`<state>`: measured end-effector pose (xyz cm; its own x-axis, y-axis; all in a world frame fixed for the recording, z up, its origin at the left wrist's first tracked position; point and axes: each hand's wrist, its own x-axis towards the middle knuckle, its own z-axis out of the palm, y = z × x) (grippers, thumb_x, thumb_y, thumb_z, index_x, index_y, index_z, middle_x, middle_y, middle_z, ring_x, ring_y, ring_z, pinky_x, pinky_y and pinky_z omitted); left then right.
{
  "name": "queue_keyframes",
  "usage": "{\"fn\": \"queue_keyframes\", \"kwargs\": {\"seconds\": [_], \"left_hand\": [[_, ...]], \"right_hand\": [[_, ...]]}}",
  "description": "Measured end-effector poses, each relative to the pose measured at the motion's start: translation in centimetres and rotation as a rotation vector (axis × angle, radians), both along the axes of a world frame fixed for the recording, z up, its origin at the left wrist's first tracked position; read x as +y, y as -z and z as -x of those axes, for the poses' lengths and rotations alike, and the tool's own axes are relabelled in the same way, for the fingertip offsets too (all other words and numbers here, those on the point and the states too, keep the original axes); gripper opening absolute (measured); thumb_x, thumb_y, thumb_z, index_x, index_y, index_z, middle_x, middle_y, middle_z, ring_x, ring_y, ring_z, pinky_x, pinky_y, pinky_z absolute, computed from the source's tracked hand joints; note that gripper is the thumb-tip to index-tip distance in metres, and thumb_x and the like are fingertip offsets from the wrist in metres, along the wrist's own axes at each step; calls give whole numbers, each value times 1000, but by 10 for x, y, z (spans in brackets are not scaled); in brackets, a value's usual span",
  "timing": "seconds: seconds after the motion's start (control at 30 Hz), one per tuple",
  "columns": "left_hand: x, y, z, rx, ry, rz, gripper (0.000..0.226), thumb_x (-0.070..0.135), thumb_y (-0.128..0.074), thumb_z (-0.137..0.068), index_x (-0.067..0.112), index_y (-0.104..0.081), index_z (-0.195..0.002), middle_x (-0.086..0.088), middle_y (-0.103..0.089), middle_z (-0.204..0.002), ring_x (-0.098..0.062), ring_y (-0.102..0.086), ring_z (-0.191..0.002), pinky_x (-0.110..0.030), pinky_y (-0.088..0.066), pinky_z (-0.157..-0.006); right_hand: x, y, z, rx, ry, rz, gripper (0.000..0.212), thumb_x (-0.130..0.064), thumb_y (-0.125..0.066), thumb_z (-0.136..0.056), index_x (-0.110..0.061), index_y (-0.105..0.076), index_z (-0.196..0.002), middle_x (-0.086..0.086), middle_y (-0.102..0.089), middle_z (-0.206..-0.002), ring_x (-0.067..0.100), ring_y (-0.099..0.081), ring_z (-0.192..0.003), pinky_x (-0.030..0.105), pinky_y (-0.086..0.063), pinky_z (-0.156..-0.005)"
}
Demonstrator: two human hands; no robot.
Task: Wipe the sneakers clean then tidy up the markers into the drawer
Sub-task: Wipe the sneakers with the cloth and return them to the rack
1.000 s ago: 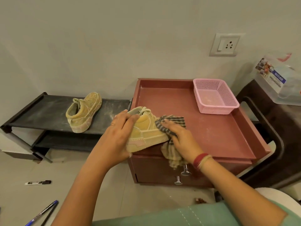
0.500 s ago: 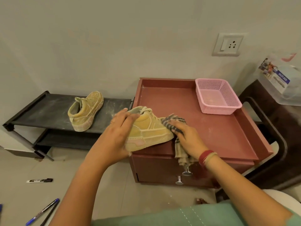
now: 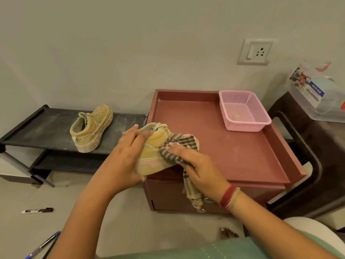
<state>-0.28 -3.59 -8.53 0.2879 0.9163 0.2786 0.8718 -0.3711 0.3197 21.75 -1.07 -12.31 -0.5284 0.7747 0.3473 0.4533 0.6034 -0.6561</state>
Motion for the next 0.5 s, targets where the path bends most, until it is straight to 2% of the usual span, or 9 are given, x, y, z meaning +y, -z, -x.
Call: {"fn": "queue_keyframes", "kwargs": {"seconds": [0.07,0.13,0.2,0.27,0.37,0.4,0.43,0.5], "left_hand": [[0,-1,0,-13,5,27,104,17,-85,-55,23,-28,-142,8,-26,-138,-3,-4,-138,-31,-17,-108],[1,-1,2,-32,-7,56,104,17,-85,-54,25,-27,-141,9,-24,-138,-1,-4,-137,-32,-19,-109],[2,-4,3,-62,-37,94,104,19,-84,-55,26,-26,-141,10,-23,-138,-4,-5,-139,-35,-22,-108],[2,-5,4,-76,-48,104,104,20,-84,-55,25,-26,-141,8,-24,-137,-9,-9,-140,-36,-24,-108],[2,-5,2,-68,-28,91,105,19,-84,-54,22,-27,-142,5,-27,-138,-2,-7,-136,-33,-21,-109],[2,-5,3,-63,-29,87,105,18,-84,-54,21,-28,-142,5,-27,-138,-2,-7,-136,-31,-21,-108],[2,-4,3,-59,-33,87,105,18,-84,-54,21,-27,-142,5,-27,-138,-2,-7,-136,-30,-20,-107],[1,-4,3,-66,-49,93,105,20,-84,-55,22,-26,-142,8,-25,-137,-3,-8,-137,-29,-20,-106]], "right_hand": [[0,5,5,-129,12,-202,53,-3,-33,-86,-19,-48,-135,1,-46,-143,14,-41,-133,32,-27,-114],[8,17,4,-258,15,-327,55,0,-35,-84,-17,-46,-135,6,-46,-142,23,-47,-128,38,-37,-108],[16,19,-3,-261,114,-315,59,8,-48,-79,-17,-49,-131,7,-50,-139,28,-54,-121,44,-48,-96],[15,17,-2,-221,205,-288,61,11,-53,-76,-16,-51,-130,7,-51,-138,28,-56,-118,44,-52,-91],[-5,17,16,-277,39,-357,57,0,-38,-82,-16,-45,-136,6,-47,-142,21,-47,-128,32,-40,-105],[-7,18,17,-296,-6,-384,57,0,-38,-83,-17,-44,-137,5,-45,-143,21,-45,-130,30,-37,-107],[-3,19,15,-288,-1,-390,59,3,-41,-82,-18,-45,-136,5,-45,-143,21,-48,-128,31,-39,-105],[13,19,4,-217,183,-275,63,10,-48,-78,-20,-50,-133,4,-46,-143,25,-53,-123,41,-48,-98]]}}
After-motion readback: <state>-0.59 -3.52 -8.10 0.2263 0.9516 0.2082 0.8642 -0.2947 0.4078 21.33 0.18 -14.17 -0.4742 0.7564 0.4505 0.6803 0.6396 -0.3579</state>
